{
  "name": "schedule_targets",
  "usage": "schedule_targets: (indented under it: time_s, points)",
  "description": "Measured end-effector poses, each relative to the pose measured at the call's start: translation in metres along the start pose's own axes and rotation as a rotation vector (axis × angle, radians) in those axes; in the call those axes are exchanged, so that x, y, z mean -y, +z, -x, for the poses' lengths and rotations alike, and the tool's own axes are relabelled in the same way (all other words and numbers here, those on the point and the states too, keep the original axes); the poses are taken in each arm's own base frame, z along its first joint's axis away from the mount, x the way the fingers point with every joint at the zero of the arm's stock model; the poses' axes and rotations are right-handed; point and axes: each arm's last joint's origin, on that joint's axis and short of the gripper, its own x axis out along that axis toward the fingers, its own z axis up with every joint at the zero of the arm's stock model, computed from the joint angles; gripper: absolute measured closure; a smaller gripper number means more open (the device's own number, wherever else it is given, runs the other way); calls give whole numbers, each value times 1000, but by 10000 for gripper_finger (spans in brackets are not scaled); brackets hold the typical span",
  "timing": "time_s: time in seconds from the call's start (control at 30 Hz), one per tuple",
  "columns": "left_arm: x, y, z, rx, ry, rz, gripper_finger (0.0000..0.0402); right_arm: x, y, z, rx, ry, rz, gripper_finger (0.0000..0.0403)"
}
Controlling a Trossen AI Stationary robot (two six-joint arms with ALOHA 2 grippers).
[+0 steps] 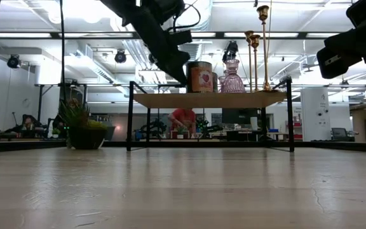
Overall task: Pick & Place candle stick holders
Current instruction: Align the right silver scented candle on the shelf with the silver scented candle, then put the silver scented candle on the shelf
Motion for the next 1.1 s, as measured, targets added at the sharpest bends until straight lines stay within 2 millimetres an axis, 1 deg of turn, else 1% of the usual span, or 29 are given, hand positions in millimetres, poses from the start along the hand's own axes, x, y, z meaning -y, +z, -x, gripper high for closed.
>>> schedule_targets:
  time_s: [0.23,0.53,0.9,1.0,1.1]
  points:
    - [-1,7,0,75,-7,21,264,0,0,0,0,0,0,394]
    - [0,12,-1,131,-38,36,264,0,0,0,0,0,0,394]
    - [7,9,-12,110,-52,53,264,0,0,0,0,0,0,394]
    - [6,5,-10,63,-61,33,264,0,0,0,0,0,0,394]
    - [4,4,3,36,-74,33,264,0,0,0,0,0,0,394]
